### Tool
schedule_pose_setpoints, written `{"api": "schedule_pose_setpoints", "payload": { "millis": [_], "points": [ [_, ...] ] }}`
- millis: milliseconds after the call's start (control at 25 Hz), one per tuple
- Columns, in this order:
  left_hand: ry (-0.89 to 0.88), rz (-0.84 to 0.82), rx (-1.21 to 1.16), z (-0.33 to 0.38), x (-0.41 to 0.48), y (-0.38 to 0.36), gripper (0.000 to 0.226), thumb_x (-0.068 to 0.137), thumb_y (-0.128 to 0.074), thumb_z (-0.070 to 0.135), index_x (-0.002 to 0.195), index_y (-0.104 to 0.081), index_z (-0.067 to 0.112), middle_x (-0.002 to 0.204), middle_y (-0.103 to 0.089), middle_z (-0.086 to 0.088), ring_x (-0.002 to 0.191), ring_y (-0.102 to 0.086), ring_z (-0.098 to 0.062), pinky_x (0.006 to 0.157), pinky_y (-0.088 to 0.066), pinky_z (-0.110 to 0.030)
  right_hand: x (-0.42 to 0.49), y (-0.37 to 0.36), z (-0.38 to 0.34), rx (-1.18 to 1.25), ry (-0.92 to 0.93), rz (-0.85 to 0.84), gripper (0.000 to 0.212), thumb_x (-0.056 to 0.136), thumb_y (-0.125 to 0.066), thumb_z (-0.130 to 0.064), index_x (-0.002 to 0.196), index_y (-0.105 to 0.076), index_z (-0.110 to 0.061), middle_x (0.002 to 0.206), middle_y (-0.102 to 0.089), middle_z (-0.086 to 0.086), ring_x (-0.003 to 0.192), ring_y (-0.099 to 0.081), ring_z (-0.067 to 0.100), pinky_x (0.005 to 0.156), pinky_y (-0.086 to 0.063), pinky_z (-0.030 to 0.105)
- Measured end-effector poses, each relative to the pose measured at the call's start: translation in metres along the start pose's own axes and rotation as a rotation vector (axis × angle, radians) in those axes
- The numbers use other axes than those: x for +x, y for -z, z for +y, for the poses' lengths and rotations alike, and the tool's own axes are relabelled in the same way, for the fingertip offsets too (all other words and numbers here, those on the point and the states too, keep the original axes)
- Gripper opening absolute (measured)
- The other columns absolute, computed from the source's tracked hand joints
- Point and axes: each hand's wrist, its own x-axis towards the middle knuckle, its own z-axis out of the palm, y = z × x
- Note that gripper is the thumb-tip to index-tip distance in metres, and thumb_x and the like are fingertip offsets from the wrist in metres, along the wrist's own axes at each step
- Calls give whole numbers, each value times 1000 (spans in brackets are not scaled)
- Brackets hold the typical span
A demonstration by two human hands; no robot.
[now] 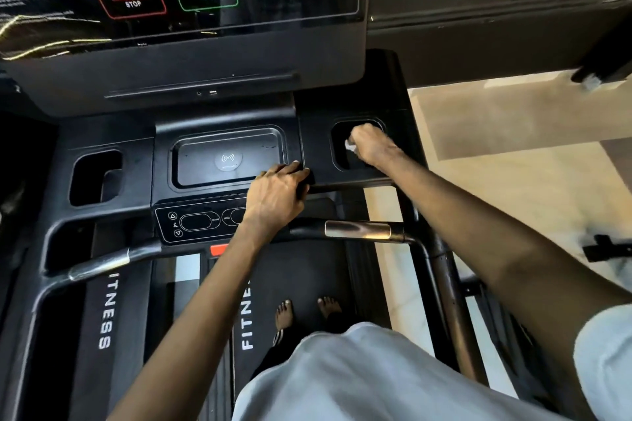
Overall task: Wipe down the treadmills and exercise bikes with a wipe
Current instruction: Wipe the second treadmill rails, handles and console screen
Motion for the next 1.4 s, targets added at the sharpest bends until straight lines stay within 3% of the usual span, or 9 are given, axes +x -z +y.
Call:
{"api": "schedule_pose_setpoints", "payload": {
  "millis": [160, 280, 400, 480, 800, 960, 1080, 1280, 1400],
  "points": [
    [-2, 25, 1, 0, -1, 0, 42, 100, -50, 39, 141, -56, 30, 151, -50, 5, 135, -48, -21, 104, -43, -38, -9, 2, 6, -87, 5, -57, 18, 86, -62, 7, 102, -70, 2, 100, -70, 21, 97, -68, 39, 76, -53, 37],
    [-6, 45, -7, -1, -3, -1, 41, 100, -51, 38, 139, -58, 28, 148, -53, 4, 132, -50, -22, 102, -44, -38, -19, 7, 11, 127, -32, -99, 11, 85, -66, -2, 83, -75, -8, 84, -73, 10, 85, -72, 25, 71, -56, 30],
    [1, 52, -7, 0, -2, -3, 40, 100, -51, 38, 138, -59, 28, 147, -54, 4, 132, -51, -22, 101, -45, -39, -42, 10, 28, 363, -178, 303, 15, 86, -63, -3, 88, -73, -14, 88, -69, 4, 74, -63, 15, 70, -48, 21],
    [18, 53, -21, 0, -2, -3, 40, 100, -52, 38, 137, -60, 28, 146, -55, 5, 131, -52, -22, 101, -46, -39, -60, 1, 39, 348, -189, 472, 17, 89, -62, -1, 99, -72, -10, 100, -60, 7, 77, -54, 15, 75, -41, 18],
    [-7, 136, -48, -2, -5, -5, 39, 100, -53, 36, 134, -62, 20, 132, -65, -2, 117, -62, -27, 92, -52, -40, -77, -23, 44, 346, -188, 507, 16, 93, -61, -7, 107, -69, -6, 104, -57, 10, 89, -62, 28, 77, -48, 31],
    [60, 168, -192, -3, -7, -1, 46, 102, -50, 40, 142, -53, 17, 140, -57, -7, 119, -59, -30, 92, -51, -42, -77, -25, 27, 391, -148, 413, 18, 94, -63, -11, 108, -75, -13, 104, -59, 4, 86, -62, 20, 72, -42, 16],
    [92, 246, -392, -3, 6, 18, 51, 103, -50, 37, 147, -46, 13, 147, -49, -10, 132, -49, -28, 108, -42, -39, -64, 4, 13, 613, -192, 535, 18, 94, -64, -16, 107, -76, -17, 98, -60, -2, 70, -57, 5, 61, -34, 0],
    [16, 496, -275, -29, 52, 78, 55, 99, -57, 27, 148, -44, 5, 153, -40, -20, 141, -38, -33, 118, -30, -39, -37, 48, -29, 834, -51, 798, 17, 92, -64, -19, 107, -72, -23, 100, -60, -3, 84, -61, 5, 74, -48, 12],
    [-2, 595, -189, -42, 87, 125, 57, 96, -60, 24, 148, -43, 5, 153, -38, -23, 140, -38, -38, 115, -34, -46, -21, 69, -53, 864, 15, 899, 23, 91, -65, -11, 111, -71, -20, 108, -59, -4, 89, -54, -1, 79, -44, 6]
  ]
}}
